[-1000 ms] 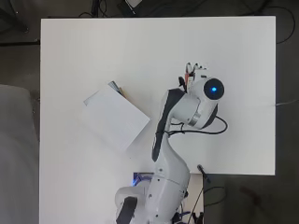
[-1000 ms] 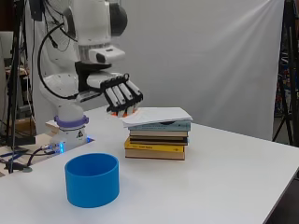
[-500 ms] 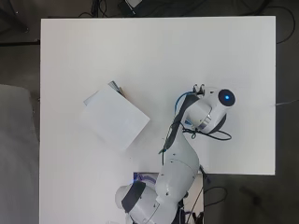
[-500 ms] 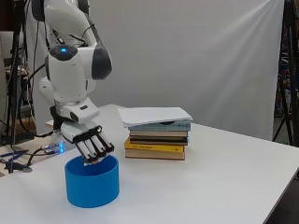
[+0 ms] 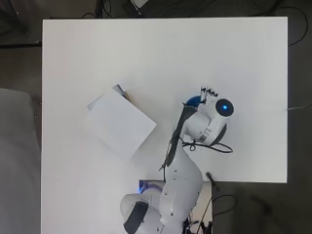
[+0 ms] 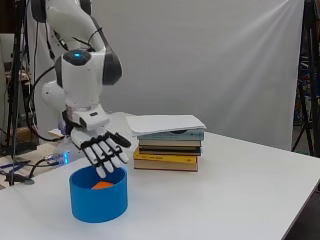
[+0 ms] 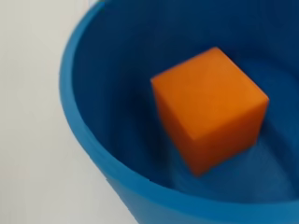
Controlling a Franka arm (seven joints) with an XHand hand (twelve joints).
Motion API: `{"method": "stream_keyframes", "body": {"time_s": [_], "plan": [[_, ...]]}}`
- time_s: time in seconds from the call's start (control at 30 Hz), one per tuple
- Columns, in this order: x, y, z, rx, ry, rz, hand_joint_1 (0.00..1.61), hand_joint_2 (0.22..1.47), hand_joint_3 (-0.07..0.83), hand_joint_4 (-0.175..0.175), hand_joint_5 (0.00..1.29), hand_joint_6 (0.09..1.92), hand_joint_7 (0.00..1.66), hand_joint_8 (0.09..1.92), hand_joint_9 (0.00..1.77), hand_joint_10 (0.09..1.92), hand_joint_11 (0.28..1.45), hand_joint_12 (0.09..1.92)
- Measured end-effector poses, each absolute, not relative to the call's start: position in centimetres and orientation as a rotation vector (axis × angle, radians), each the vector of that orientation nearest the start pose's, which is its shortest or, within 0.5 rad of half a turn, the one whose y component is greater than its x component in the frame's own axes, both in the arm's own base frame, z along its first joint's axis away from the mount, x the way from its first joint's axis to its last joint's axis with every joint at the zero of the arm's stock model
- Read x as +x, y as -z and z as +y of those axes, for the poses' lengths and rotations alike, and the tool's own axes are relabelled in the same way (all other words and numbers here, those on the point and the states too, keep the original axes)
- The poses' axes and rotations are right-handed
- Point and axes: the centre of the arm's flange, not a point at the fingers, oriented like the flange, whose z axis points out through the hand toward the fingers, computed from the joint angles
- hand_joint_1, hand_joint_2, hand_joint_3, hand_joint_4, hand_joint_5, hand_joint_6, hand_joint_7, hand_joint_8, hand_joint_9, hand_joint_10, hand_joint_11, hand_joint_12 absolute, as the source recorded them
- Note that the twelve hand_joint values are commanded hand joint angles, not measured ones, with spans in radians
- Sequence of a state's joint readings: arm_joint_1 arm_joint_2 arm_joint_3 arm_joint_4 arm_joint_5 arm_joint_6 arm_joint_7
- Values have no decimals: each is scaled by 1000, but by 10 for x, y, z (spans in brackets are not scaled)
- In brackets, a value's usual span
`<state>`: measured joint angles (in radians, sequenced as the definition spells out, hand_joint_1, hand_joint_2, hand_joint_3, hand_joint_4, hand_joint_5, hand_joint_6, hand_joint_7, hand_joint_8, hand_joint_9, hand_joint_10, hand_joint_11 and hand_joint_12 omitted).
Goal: Teleoperate dual arm-hand system to pick and place objects
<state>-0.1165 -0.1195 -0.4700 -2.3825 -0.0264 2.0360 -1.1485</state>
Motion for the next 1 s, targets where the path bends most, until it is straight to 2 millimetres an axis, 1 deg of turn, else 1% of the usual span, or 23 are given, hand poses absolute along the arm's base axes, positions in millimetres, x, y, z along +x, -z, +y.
{"method": "stream_keyframes", "body": {"time_s": [0.07, 0.13, 0.27, 0.37, 0.47, 0.53, 0.57, 0.67, 0.77, 0.83, 0.87, 1.0], "plan": [[376, -363, -246, -2813, -135, -869, 207, 942, 1, 60, 191, 87, 227, 87, 310, 87, 409, 87], [373, -385, -239, -2817, -81, -891, 220, 944, 1, 62, 200, 87, 238, 87, 322, 87, 412, 87], [365, -441, -219, -2840, 35, -949, 246, 959, 3, 70, 232, 87, 267, 87, 374, 87, 434, 87], [357, -488, -199, -2870, 115, -1022, 246, 972, 4, 71, 248, 87, 290, 87, 417, 87, 453, 87], [351, -534, -171, -2907, 155, -1107, 246, 980, 6, 76, 255, 87, 294, 87, 428, 87, 459, 87], [350, -561, -156, -2928, 185, -1151, 255, 985, 7, 79, 263, 87, 281, 87, 418, 87, 458, 87], [350, -571, -151, -2931, 198, -1166, 260, 987, 7, 80, 266, 87, 279, 87, 415, 87, 457, 87], [350, -585, -143, -2927, 195, -1174, 284, 995, 7, 75, 265, 87, 280, 87, 413, 87, 453, 87], [351, -595, -121, -2928, 174, -1188, 327, 1011, 10, 69, 259, 87, 282, 87, 415, 87, 449, 87], [352, -601, -106, -2927, 162, -1195, 343, 1016, 9, 56, 240, 87, 277, 87, 409, 87, 443, 87], [352, -604, -102, -2922, 164, -1191, 345, 1017, 9, 49, 233, 87, 271, 87, 401, 87, 436, 87], [354, -609, -99, -2923, 163, -1169, 378, 1030, 6, 31, 269, 87, 308, 87, 411, 87, 420, 87]]}}
